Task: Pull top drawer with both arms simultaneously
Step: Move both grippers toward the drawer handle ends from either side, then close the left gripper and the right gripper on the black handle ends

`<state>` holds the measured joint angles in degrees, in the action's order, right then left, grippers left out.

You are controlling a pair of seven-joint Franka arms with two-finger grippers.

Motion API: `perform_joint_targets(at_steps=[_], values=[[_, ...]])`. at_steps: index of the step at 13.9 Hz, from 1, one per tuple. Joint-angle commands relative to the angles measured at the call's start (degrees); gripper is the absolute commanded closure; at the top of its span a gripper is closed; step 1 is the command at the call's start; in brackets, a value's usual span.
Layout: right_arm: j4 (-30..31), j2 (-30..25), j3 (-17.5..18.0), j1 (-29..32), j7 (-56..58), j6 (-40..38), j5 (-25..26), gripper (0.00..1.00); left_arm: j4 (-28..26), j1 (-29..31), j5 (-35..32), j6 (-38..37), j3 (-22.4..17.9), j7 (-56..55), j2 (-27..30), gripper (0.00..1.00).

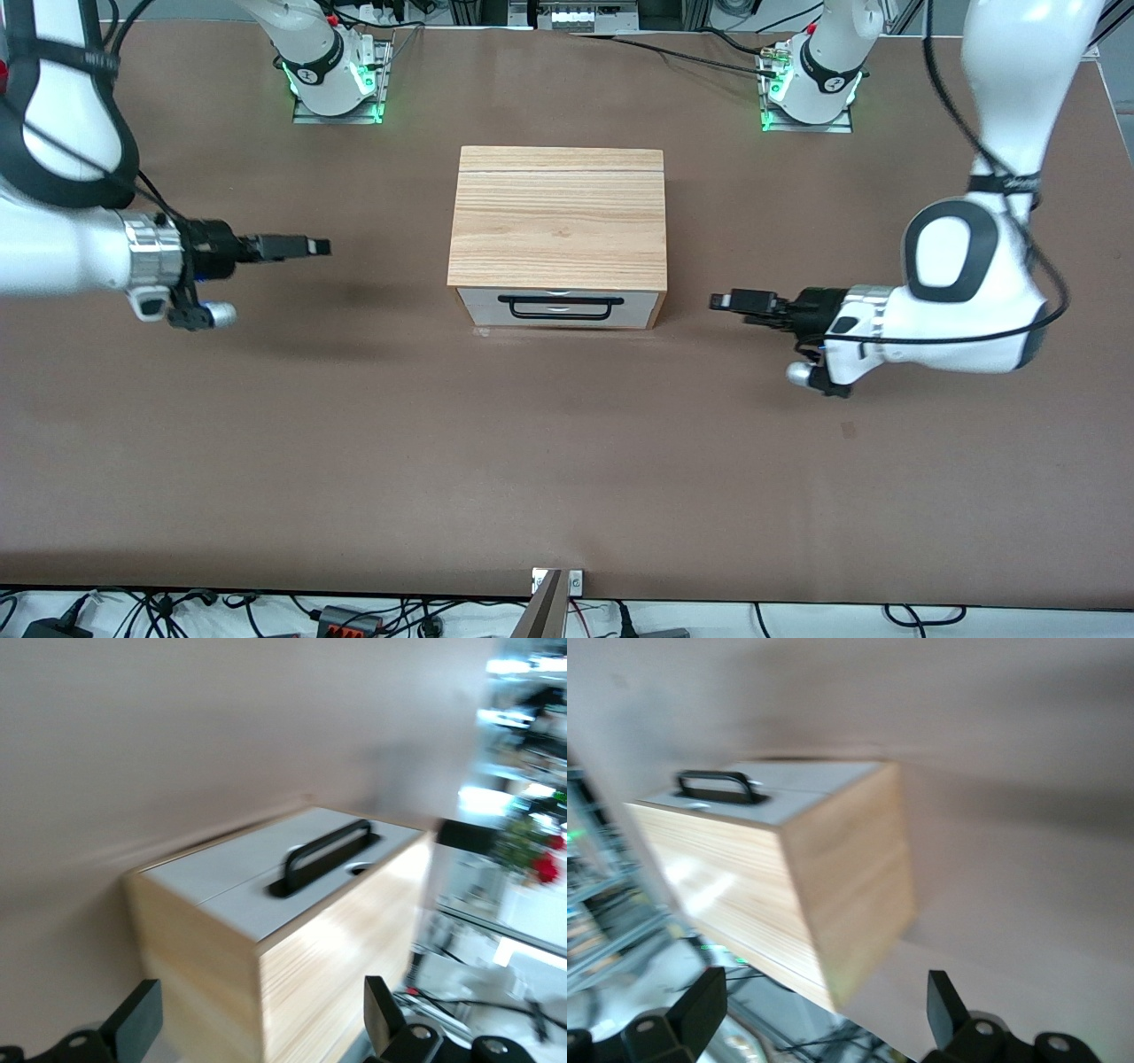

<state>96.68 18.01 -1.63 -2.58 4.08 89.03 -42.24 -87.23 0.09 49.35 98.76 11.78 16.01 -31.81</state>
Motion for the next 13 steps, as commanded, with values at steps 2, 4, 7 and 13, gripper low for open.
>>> perform_joint_targets(at_steps=[2,4,7,13], values=[[-0.4,5.5,-0.2,-1.0,8.8,1.8,-13.5,0.0,0.1,-1.5,10.9,0.6,0.0,12.5,-7.2,0.0],[-0.4,9.4,-0.2,-1.5,16.4,1.8,-20.6,0.0,0.1,-3.0,15.8,1.7,0.1,15.3,-10.2,0.0],[-0.1,15.3,-0.2,-3.8,27.5,4.1,-29.0,0.0,-1.2,-5.6,26.0,2.6,0.0,17.7,-13.4,0.0],[2.1,20.7,-0.2,-10.9,43.7,10.1,-45.9,0.0,-2.9,-7.1,29.0,2.7,0.1,17.7,-14.7,0.09]])
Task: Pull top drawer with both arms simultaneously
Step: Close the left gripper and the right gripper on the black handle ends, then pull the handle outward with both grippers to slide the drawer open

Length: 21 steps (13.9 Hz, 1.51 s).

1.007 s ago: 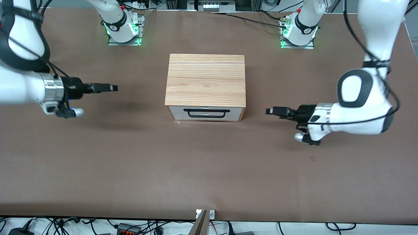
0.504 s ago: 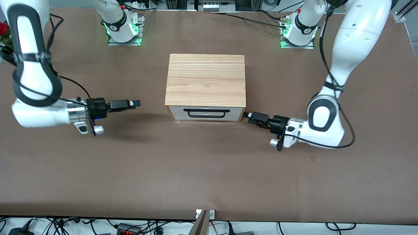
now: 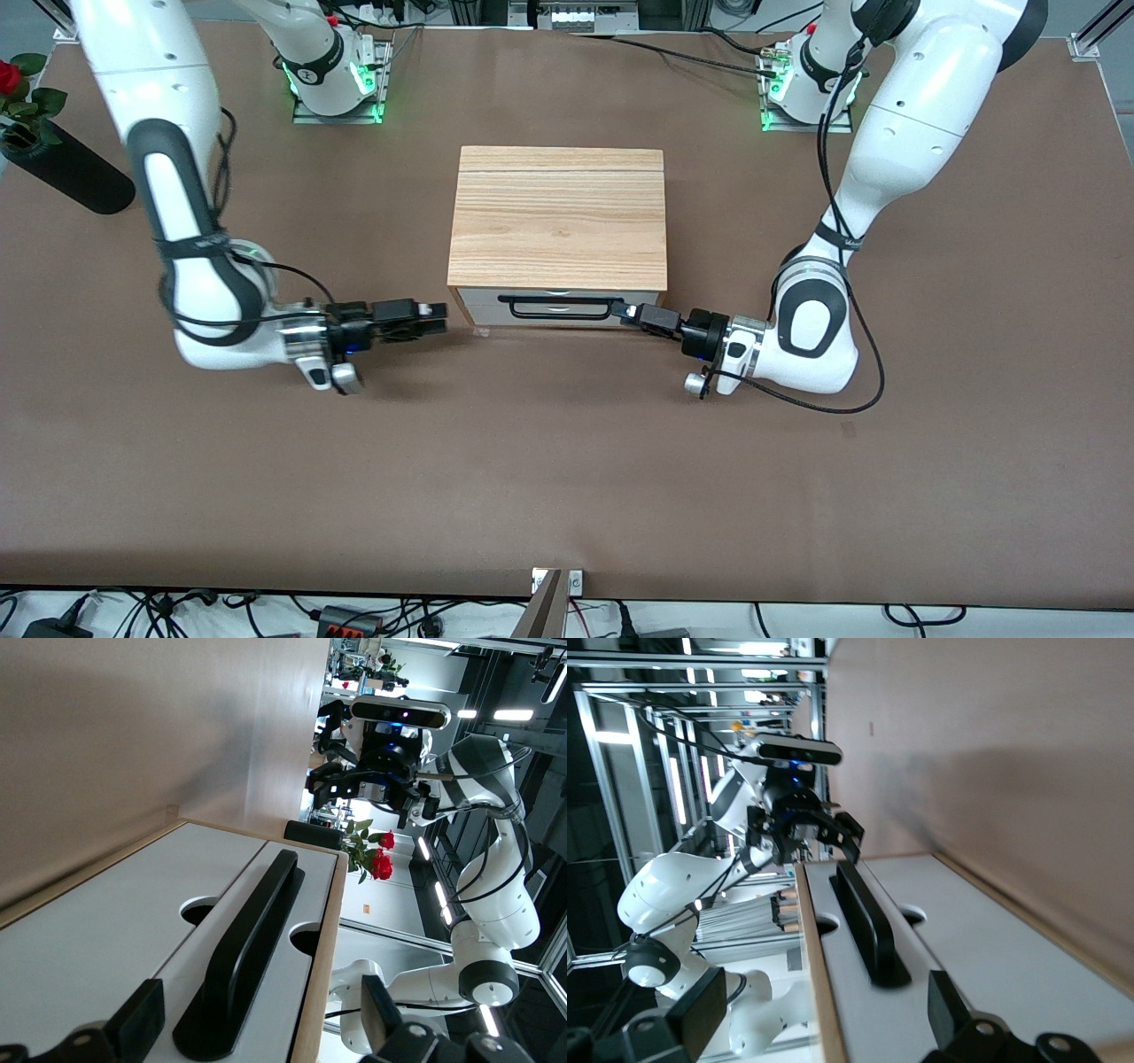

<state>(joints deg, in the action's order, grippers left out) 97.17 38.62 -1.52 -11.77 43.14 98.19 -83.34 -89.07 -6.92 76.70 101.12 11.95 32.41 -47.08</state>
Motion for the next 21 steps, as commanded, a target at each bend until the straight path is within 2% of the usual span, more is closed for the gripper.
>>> perform_joint_targets(at_steps=[1,3,5,9,10,12,14,16,17,19,21], values=[[2.1,0.9,-0.3,-2.7,6.4,0.9,-6.6,0.0,-1.0,-0.1,1.6,0.3,-0.1,1.3,0.5,0.15],[3.0,2.1,-0.3,-4.1,8.6,1.0,-10.0,0.0,-1.0,-0.2,1.7,0.3,-0.1,1.3,0.1,0.27],[4.1,2.6,-0.3,-5.6,11.2,1.3,-13.3,0.0,-1.0,-1.2,3.2,0.4,-0.1,1.4,-0.4,0.33],[5.5,3.0,-0.3,-8.1,13.1,3.0,-16.8,0.02,-1.0,-2.7,4.2,1.6,-0.2,1.5,-0.7,0.33],[5.5,3.0,-0.3,-8.4,13.1,3.7,-16.8,0.1,-1.0,-3.2,4.2,2.1,-0.2,1.5,-0.7,0.36],[5.5,3.0,-0.3,-8.7,13.1,4.1,-17.1,0.26,-1.0,-3.3,4.2,2.4,-0.2,1.6,-0.7,0.5],[5.5,3.0,-0.3,-8.8,13.6,4.1,-17.1,0.43,-1.0,-3.7,4.2,3.0,-0.1,2.6,-0.7,0.59],[5.5,3.0,-0.3,-8.7,15.6,4.2,-17.1,0.63,-1.1,-3.9,4.2,3.6,-0.2,4.6,-1.1,0.59],[5.4,3.0,-0.3,-8.6,16.4,4.2,-17.1,0.71,-1.1,-4.2,4.2,3.6,-0.2,4.8,-1.2,0.62],[5.4,3.0,-0.3,-8.6,16.6,4.3,-17.1,0.8,-1.1,-4.2,4.2,3.6,-0.1,4.8,-1.2,0.72],[5.3,3.0,-0.3,-8.5,16.7,4.3,-17.1,0.85,-1.1,-4.1,4.2,4.2,-0.1,4.9,-1.3,0.76]])
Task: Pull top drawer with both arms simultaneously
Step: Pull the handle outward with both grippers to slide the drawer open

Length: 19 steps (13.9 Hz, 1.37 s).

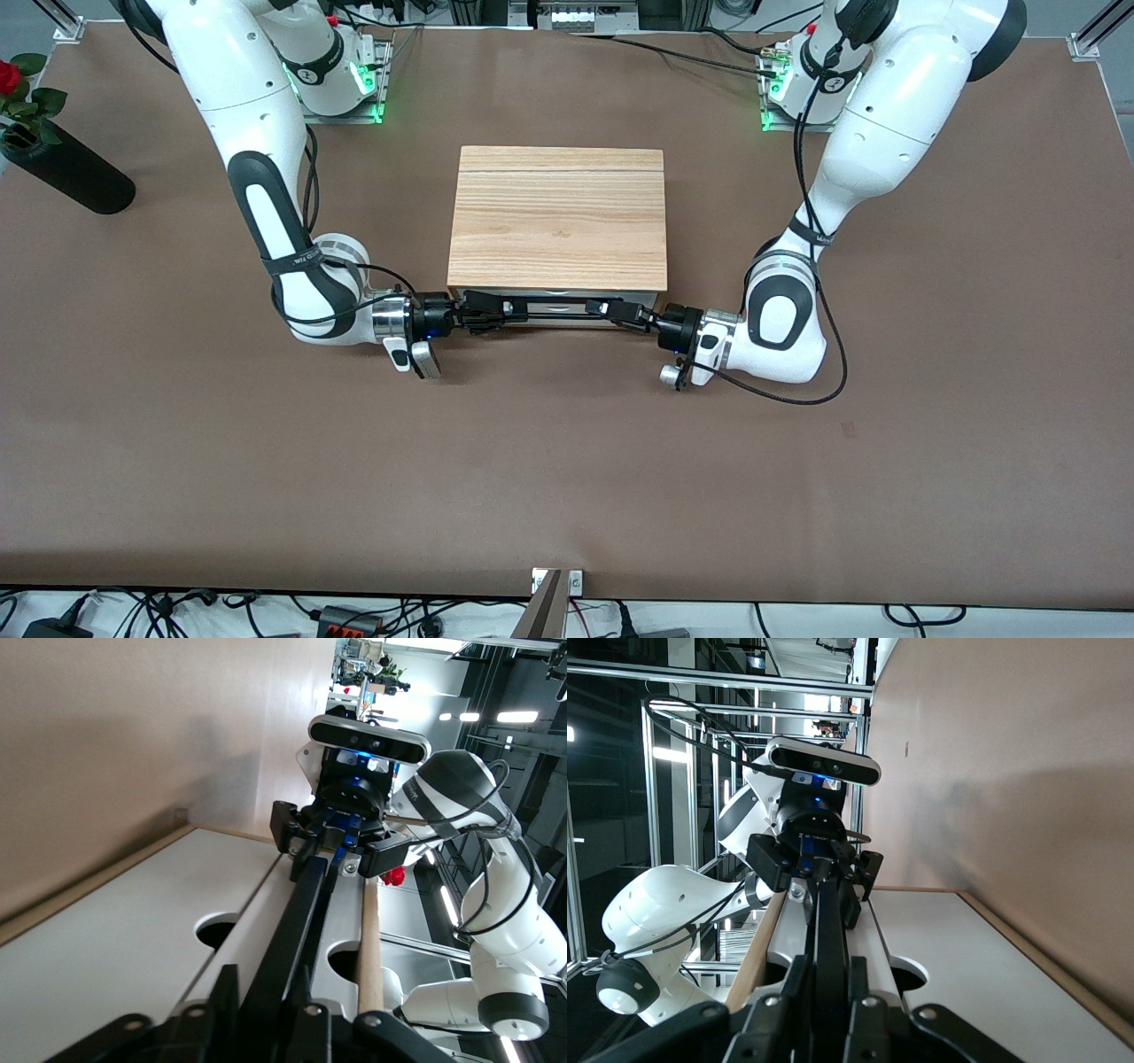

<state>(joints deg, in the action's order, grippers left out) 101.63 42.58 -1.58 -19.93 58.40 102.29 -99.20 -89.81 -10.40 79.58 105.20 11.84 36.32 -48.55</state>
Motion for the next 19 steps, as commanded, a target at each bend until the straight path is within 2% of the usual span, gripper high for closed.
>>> perform_joint_targets(at_steps=[1,12,16,19], values=[[0.8,-0.9,-0.3,-0.4,1.5,0.2,-1.3,0.85,-0.2,-0.6,1.4,0.4,0.0,0.9,0.2,0.76],[-0.2,-0.9,-0.3,-0.3,0.5,1.2,-1.3,0.85,3.0,-0.6,3.8,1.6,-0.2,-0.4,-1.4,0.79],[-6.4,2.8,-0.3,-0.2,-0.3,3.3,-1.3,0.86,6.0,-0.6,3.8,1.9,-0.6,-2.3,-3.0,0.79],[-11.7,5.3,-0.3,0.0,-5.2,3.5,-1.1,0.86,7.5,-0.4,3.8,2.0,-0.8,-2.4,-3.7,0.81]])
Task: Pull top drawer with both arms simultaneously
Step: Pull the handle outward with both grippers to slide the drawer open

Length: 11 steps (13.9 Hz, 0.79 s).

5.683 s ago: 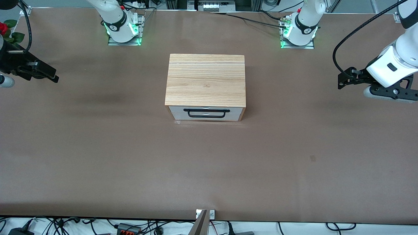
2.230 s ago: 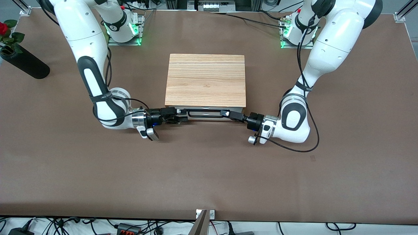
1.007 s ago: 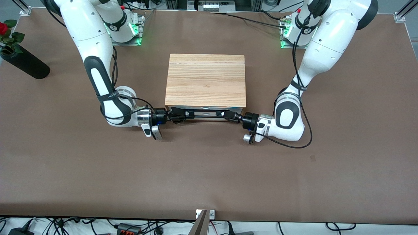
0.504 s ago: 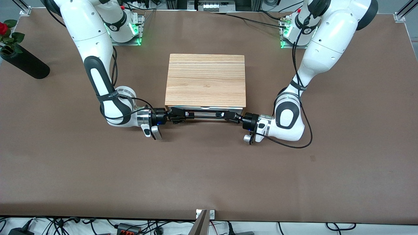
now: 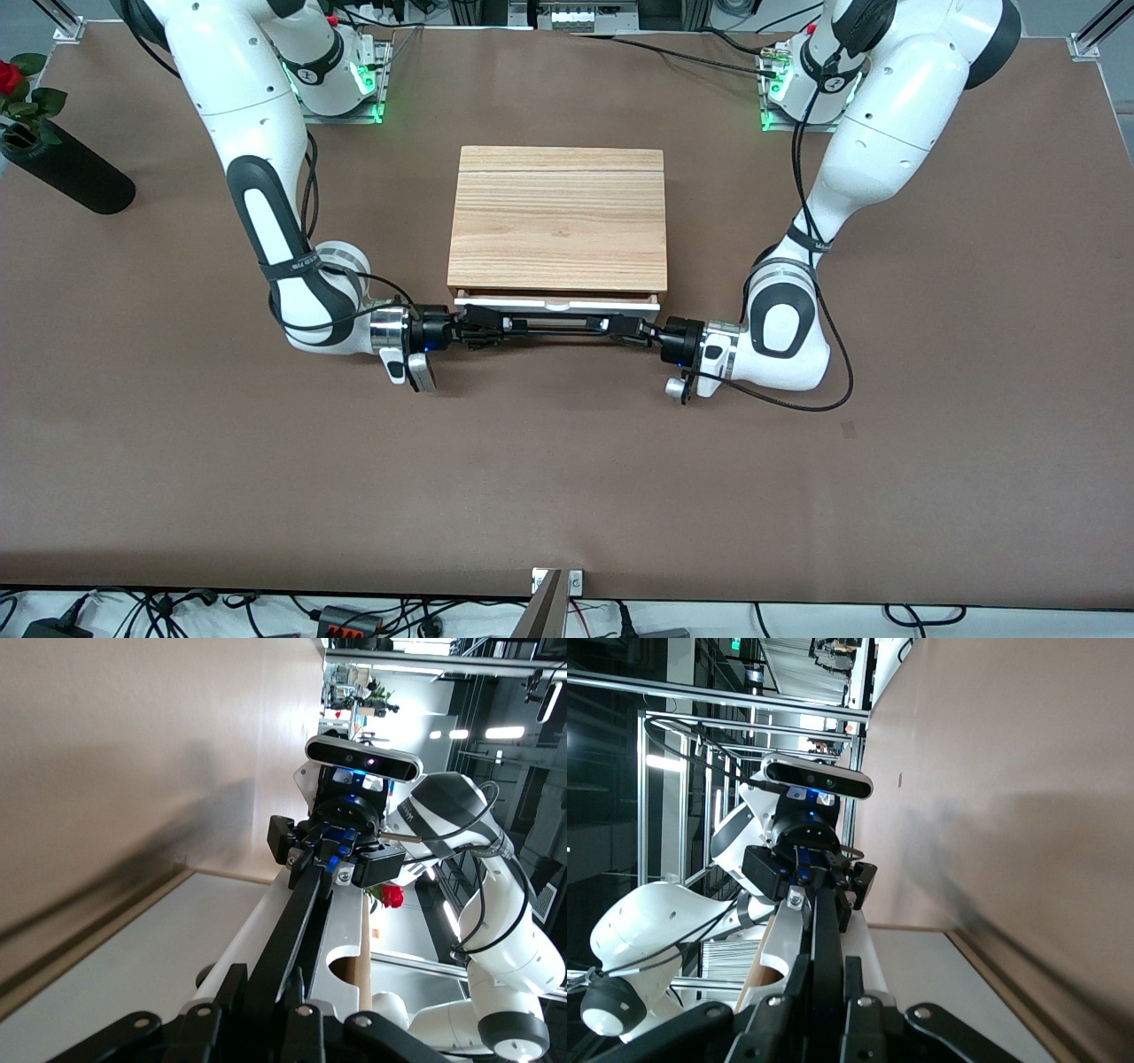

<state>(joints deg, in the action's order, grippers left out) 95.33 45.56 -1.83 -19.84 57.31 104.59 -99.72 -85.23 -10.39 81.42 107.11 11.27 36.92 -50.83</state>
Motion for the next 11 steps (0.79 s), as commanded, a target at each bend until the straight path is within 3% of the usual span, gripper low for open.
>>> perform_joint_targets(at_steps=[1,5,11], values=[[-7.2,3.3,-0.1,0.0,-4.9,1.6,-0.6,0.86,3.6,-0.4,1.9,0.2,-0.3,-3.0,-1.9,0.81],[-13.0,7.1,-0.5,0.5,-6.9,1.7,-0.5,0.86,6.4,-0.2,1.9,0.9,-0.4,-4.6,-3.7,0.82],[-13.7,7.8,-0.6,1.0,-7.4,1.8,-0.5,0.84,8.0,0.1,1.9,2.1,-0.4,-6.9,-4.3,0.82]])
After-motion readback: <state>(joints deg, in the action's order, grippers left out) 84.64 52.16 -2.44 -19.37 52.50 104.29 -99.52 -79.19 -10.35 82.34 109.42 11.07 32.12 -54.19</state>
